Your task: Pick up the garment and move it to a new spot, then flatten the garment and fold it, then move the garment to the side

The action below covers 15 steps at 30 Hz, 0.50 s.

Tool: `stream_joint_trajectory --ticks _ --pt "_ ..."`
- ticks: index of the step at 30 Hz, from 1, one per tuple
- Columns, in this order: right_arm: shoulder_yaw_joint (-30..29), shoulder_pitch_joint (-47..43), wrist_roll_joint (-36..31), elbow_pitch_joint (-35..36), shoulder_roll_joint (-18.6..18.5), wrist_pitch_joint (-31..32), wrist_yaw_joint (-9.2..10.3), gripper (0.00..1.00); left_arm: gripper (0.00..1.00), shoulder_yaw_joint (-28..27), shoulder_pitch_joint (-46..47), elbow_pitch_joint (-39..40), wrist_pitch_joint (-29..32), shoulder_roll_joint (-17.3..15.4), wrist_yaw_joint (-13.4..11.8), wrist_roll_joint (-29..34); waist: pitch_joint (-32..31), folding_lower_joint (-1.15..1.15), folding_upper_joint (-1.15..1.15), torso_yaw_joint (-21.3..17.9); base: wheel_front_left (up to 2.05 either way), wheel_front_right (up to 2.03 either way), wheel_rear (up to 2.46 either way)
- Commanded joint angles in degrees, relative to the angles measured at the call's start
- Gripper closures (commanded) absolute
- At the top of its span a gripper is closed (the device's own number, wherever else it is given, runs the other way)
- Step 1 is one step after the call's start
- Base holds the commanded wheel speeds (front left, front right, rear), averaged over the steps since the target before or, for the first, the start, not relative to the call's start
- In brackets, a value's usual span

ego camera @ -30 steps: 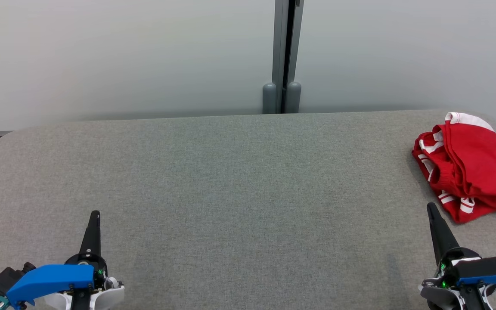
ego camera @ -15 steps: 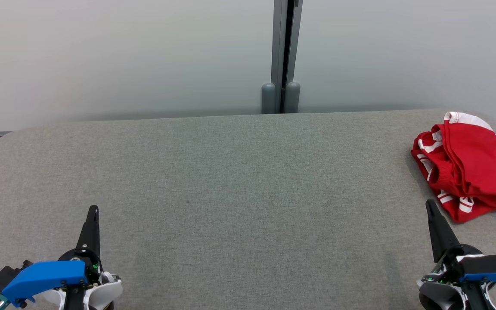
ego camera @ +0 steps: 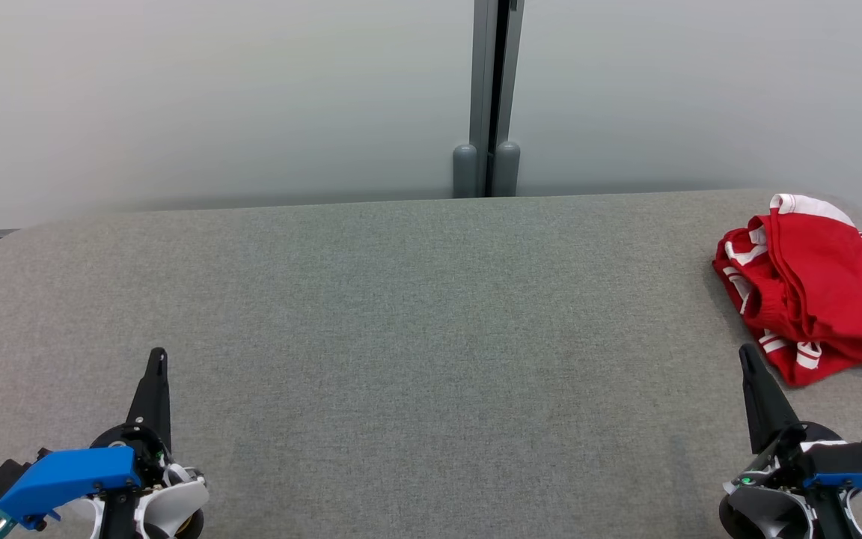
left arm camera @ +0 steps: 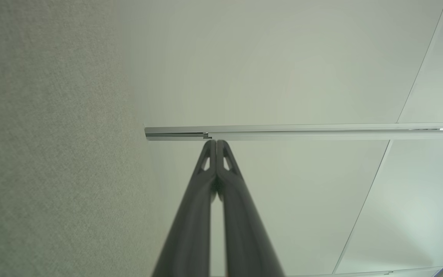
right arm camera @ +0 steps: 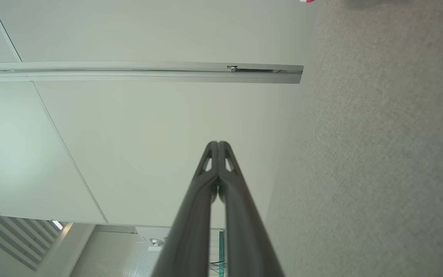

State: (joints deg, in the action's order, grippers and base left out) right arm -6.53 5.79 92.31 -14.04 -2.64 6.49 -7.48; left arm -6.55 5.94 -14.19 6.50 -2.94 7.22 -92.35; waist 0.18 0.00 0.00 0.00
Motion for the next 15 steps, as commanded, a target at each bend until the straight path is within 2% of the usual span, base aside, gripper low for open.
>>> stream_joint_trajectory --ticks 1,15 --pt "0.01 0.87 0.17 -0.10 -0.44 0.16 -0.02 1.00 1.00 -0.15 0.62 0.23 0.28 0.14 0.51 -0.10 0.00 0.00 0.00 0.00 0.00 0.00 0.00" --pt "0.01 0.82 0.17 -0.09 -0.43 0.15 -0.02 1.00 1.00 -0.14 0.61 0.24 0.26 0.12 0.38 -0.11 0.00 0.00 0.00 0.00 0.00 0.00 0.00"
